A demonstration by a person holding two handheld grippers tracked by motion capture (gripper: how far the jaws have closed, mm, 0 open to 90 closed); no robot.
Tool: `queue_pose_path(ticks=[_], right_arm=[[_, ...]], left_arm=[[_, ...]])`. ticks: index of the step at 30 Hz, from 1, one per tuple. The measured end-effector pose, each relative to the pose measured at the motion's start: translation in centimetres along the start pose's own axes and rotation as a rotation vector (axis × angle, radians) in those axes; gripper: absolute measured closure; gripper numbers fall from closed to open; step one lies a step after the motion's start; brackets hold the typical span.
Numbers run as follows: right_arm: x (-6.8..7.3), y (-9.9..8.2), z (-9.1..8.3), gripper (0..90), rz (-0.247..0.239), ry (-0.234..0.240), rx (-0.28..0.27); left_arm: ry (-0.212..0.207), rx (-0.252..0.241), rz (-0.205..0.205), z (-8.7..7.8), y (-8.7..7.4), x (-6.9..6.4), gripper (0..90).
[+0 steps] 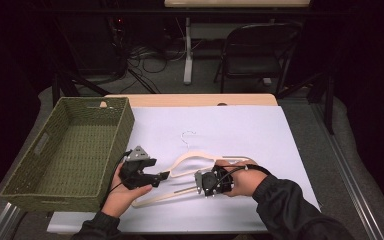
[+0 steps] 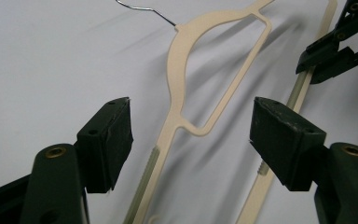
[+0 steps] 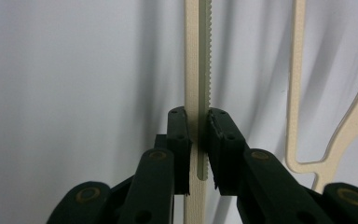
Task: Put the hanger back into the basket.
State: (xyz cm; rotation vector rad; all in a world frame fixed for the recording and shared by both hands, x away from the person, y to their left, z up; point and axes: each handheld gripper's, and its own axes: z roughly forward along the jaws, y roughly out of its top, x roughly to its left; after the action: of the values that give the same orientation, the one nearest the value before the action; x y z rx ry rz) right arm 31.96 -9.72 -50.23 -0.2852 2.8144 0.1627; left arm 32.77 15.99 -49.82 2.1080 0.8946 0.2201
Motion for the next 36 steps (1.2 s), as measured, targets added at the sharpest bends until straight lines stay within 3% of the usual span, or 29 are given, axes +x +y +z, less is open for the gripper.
queue_pose_path(ticks=[1, 7, 8, 9, 10, 11, 12, 21, 27, 28, 32, 36], right_arm=[[0.1, 0.0, 0.0, 79.8, 0.0, -0.007, -0.009], [0.2, 0.0, -0.1, 79.7, -0.008, 0.0, 0.021], [0.3, -0.2, 0.3, 79.7, -0.012, -0.049, -0.019], [0.0, 0.1, -0.3, 79.7, -0.025, 0.033, 0.071], [0.0, 0.1, -0.3, 79.7, -0.025, 0.033, 0.071], [0.4, -0.2, 0.4, 79.7, -0.017, -0.062, -0.026], [0.2, -0.1, 0.1, 79.7, -0.019, -0.017, 0.023], [0.3, 0.1, 0.1, 79.7, -0.034, -0.028, 0.009], [0.3, 0.1, -0.1, 79.7, -0.037, -0.034, 0.023], [0.4, 0.0, 0.1, 79.7, -0.036, -0.042, -0.001], [0.4, 0.0, 0.1, 79.7, -0.036, -0.046, -0.002], [0.4, 0.1, 0.1, 79.7, -0.038, -0.035, 0.006]], left_arm=[[-0.024, 0.009, -0.021, 0.8, 0.2, 0.3, 29.7], [-0.044, 0.049, -0.034, 2.6, 0.4, 1.1, 29.7], [-0.046, 0.058, -0.039, 2.9, 0.4, 1.2, 29.7], [-0.05, 0.081, -0.039, 3.6, 0.4, 1.4, 29.6], [-0.05, 0.081, -0.039, 3.6, 0.4, 1.4, 29.6], [-0.057, 0.091, -0.033, 3.9, 0.4, 1.5, 29.7], [-0.06, 0.096, -0.033, 4.1, 0.4, 1.4, 29.6], [-0.088, 0.181, 0.006, 5.8, 0.2, 1.3, 30.2], [-0.103, 0.203, 0.023, 6.2, 0.1, 0.9, 30.4], [-0.104, 0.209, 0.027, 6.2, 0.0, 0.8, 30.7], [-0.105, 0.236, 0.048, 6.6, -0.1, 0.7, 35.0], [-0.074, 0.243, 0.076, 6.6, -0.1, 0.7, 44.9]])
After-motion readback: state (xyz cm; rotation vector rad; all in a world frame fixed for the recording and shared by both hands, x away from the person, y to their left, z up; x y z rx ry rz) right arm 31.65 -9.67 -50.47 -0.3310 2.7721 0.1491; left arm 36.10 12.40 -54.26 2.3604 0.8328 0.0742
